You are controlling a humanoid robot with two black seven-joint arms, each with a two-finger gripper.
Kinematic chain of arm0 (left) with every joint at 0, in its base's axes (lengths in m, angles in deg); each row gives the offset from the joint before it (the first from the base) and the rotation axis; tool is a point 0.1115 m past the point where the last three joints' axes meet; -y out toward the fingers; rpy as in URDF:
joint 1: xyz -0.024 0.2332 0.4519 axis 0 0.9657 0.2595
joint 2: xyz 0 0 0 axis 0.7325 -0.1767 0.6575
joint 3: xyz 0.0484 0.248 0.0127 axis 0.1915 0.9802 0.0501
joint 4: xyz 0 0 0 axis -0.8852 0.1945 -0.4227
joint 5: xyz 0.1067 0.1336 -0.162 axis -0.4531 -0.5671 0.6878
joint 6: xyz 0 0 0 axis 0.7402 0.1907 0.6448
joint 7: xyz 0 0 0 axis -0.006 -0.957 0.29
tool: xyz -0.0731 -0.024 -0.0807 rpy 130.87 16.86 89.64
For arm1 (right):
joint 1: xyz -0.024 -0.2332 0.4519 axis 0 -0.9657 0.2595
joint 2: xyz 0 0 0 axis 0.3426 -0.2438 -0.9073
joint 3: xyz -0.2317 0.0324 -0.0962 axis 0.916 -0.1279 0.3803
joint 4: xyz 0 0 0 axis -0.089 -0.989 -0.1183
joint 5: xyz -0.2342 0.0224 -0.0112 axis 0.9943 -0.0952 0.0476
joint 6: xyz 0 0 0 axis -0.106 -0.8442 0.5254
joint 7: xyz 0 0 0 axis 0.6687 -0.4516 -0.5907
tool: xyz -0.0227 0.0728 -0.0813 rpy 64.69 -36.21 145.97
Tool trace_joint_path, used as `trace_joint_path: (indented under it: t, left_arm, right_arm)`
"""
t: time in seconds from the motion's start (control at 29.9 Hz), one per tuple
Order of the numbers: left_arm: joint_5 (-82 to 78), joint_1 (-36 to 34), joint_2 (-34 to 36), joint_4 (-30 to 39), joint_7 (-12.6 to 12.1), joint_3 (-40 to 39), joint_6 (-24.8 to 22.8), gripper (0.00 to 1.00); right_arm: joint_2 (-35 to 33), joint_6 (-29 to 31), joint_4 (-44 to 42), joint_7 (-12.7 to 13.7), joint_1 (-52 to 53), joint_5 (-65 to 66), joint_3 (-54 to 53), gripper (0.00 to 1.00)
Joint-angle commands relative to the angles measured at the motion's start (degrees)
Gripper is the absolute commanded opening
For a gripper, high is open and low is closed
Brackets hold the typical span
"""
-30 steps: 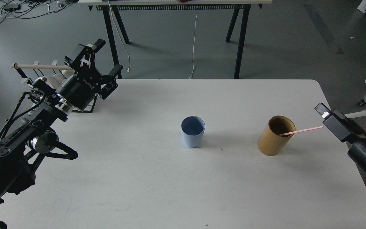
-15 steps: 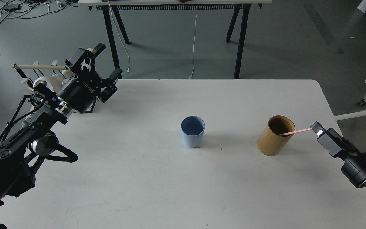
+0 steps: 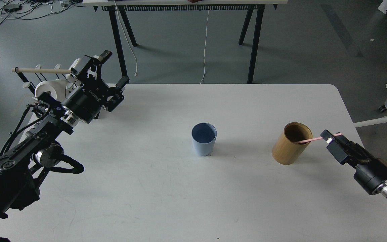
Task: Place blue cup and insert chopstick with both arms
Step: 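Reach the right gripper to the pink stick and grasp it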
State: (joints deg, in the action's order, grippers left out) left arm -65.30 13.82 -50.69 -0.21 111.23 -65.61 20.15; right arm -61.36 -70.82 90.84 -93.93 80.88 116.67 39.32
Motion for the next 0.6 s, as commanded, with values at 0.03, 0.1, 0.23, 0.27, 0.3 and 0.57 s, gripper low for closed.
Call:
trace_joint_path:
  t: [0.03,0.1,0.23,0.27,0.3,0.57]
  left_arm:
    - [0.02,0.0,-0.3,-0.74,0.0,0.0,0.0,0.98]
    - [0.02,0.08,-0.3,-0.82,0.0,-0.09,0.0,0.98]
    - [0.02,0.09,-0.3,-1.44,0.0,-0.09,0.0,0.98]
    - [0.02,0.09,-0.48,-1.79,0.0,-0.09,0.0,0.98]
    - [0.02,0.09,-0.83,-2.05,0.0,-0.09,0.0,0.98]
    - [0.02,0.09,-1.27,-2.5,0.0,-0.09,0.0,0.98]
  right_arm:
    - [0.09,0.0,-1.28,-0.01,2.88,0.08,3.93,0.56]
    - [0.18,0.0,-1.99,-0.01,3.06,0.17,4.11,0.53]
    - [1.23,0.0,-2.26,-0.01,3.41,0.17,4.29,0.43]
    - [1.41,0.0,-2.26,-0.01,3.41,0.17,4.29,0.43]
    - [1.41,0.0,-2.17,-0.01,3.41,0.17,4.29,0.42]
    - [1.41,0.0,-2.08,-0.01,3.41,0.61,4.29,0.26]
